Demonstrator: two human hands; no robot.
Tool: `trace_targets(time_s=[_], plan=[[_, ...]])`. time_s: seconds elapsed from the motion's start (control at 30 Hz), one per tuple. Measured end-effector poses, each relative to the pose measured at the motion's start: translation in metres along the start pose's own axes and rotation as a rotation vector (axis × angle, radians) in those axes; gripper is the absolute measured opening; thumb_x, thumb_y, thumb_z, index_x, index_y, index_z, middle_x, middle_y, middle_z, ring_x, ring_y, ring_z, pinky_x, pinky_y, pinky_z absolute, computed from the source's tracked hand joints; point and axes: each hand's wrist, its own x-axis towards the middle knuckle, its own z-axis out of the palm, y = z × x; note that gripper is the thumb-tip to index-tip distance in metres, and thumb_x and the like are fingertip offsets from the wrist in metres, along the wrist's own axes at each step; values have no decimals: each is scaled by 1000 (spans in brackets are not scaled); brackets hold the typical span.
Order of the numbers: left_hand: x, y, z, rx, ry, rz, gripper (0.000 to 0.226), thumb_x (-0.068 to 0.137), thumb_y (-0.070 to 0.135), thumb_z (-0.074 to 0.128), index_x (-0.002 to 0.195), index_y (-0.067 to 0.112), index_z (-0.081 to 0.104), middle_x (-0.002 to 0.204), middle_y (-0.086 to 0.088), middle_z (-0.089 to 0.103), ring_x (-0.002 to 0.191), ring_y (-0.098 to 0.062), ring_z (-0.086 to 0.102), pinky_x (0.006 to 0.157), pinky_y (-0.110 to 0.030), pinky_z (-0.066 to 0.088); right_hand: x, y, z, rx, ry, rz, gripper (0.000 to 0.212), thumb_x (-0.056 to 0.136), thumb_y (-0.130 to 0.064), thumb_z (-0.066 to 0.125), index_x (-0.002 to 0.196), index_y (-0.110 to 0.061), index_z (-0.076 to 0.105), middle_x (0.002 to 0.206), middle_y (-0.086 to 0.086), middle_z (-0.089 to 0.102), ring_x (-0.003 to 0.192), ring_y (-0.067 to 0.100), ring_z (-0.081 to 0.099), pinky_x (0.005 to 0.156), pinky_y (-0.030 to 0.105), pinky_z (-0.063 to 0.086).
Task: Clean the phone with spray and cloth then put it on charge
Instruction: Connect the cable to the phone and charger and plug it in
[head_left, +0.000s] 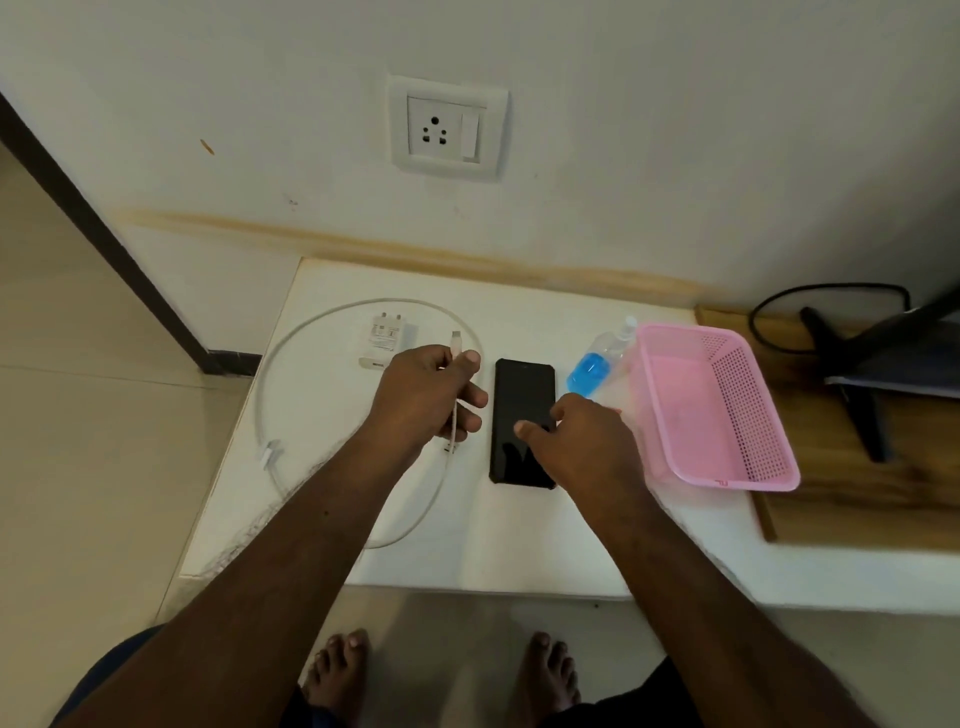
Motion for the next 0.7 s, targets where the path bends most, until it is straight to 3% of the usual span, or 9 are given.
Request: trace_targets(time_s=[0.1,0.17,0.23,0.27,0.33,0.4,0.43,0.57,0.7], plan=[[2,-5,5,59,20,19,27,98,35,59,95,10,70,59,3,69,39,-16,58,41,-26,50,8,-5,16,-86,27,40,76,68,-87,48,105,-20,52,81,-3,52,72,12,53,57,23,43],[4,-6,7,88,35,33,26,99,35,58,94,13,70,56,4,66,36,-14,55,38,-24,46,9,-11,20,-130,64,58,89,61,-95,39,106,-19,52,78,-3,45,65,11,46,44,20,27],[5,-7,10,100,44,38,26,99,35,57,93,13,71,53,4,63,34,-13,51,37,-22,42,11,-19,21,-148,102,75,99,56,-99,33,108,-18,54,76,-3,40,61,11,39,41,20,12],[6,-7,11,105,46,40,26,99,35,57,93,13,71,52,4,62,34,-13,50,37,-21,41,12,-22,22,-153,116,86,103,54,-100,32,109,-17,55,78,-1,43,61,12,40,41,19,14],[6,-7,13,132,51,45,27,99,34,57,92,13,71,51,4,58,33,-12,46,37,-20,39,15,-26,26,-154,108,104,109,51,-100,35,116,-15,54,90,3,55,70,16,50,47,21,33],[6,-9,14,161,62,46,28,99,36,57,89,15,72,51,5,54,33,-8,42,37,-20,36,17,-29,31,-144,82,99,114,51,-98,42,125,-12,50,109,7,60,92,21,60,65,30,52],[6,-10,13,172,70,47,28,99,39,57,88,18,73,49,9,52,33,-4,40,40,-21,35,17,-30,33,-151,73,93,115,52,-97,46,129,-10,48,115,9,60,100,23,60,74,33,55],[7,-13,10,208,116,45,41,97,58,48,79,30,72,44,15,48,36,-1,43,53,-27,34,19,-32,35,-172,27,126,111,58,-90,54,133,-10,44,124,10,57,110,24,57,85,35,52],[8,-14,6,266,133,112,41,98,59,44,80,34,71,45,15,49,43,-1,45,61,-29,38,20,-36,38,-201,24,106,100,63,-85,55,129,-11,47,119,8,59,108,23,57,86,33,50]])
